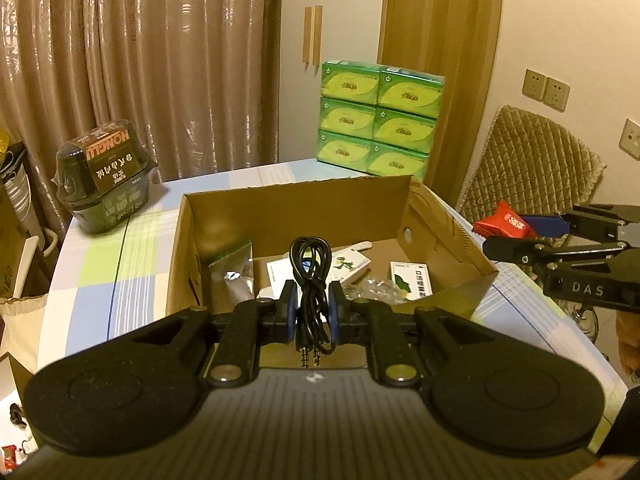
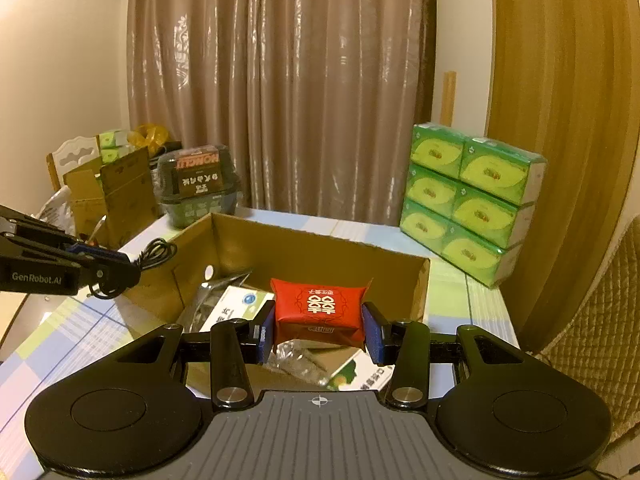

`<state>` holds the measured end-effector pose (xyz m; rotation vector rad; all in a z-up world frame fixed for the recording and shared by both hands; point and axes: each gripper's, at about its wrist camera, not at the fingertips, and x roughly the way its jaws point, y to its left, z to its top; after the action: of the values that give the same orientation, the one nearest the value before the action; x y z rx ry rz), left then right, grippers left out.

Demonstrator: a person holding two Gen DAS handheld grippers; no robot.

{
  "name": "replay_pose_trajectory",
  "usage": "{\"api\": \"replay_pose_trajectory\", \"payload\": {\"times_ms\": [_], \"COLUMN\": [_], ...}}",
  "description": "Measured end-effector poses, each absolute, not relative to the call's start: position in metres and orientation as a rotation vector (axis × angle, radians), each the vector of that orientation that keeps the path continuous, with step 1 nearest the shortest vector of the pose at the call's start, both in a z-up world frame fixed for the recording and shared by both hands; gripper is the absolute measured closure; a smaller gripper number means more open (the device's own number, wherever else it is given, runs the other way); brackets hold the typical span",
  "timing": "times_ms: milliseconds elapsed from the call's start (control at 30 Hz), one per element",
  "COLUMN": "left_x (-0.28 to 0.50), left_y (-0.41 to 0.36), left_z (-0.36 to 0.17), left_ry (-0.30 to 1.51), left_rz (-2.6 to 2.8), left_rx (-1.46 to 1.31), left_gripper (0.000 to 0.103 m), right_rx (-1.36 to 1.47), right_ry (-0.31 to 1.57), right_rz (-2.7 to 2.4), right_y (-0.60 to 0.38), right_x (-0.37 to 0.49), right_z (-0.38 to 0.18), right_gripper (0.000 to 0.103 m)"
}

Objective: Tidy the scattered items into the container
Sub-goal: 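Open both tools to drop the cable and candy into the box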

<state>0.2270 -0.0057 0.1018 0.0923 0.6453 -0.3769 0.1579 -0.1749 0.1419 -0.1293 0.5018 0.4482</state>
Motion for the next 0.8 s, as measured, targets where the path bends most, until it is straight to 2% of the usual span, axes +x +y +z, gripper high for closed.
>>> {"api": "replay_pose_trajectory", "payload": {"times_ms": [800], "left_x": [0.296], "left_y": [0.001], "left_z": [0.074], "left_ry": [0.712], "left_rz": [-0.353], "left_rx": [0.066], "left_gripper": [0.091], "right_rx": [-0.124], "right_ry": [0.552], "right_rz": [0.428], "right_y": [-0.16], "right_x": [0.218], "right_z": [0.124], "right_gripper": [0.061]}}
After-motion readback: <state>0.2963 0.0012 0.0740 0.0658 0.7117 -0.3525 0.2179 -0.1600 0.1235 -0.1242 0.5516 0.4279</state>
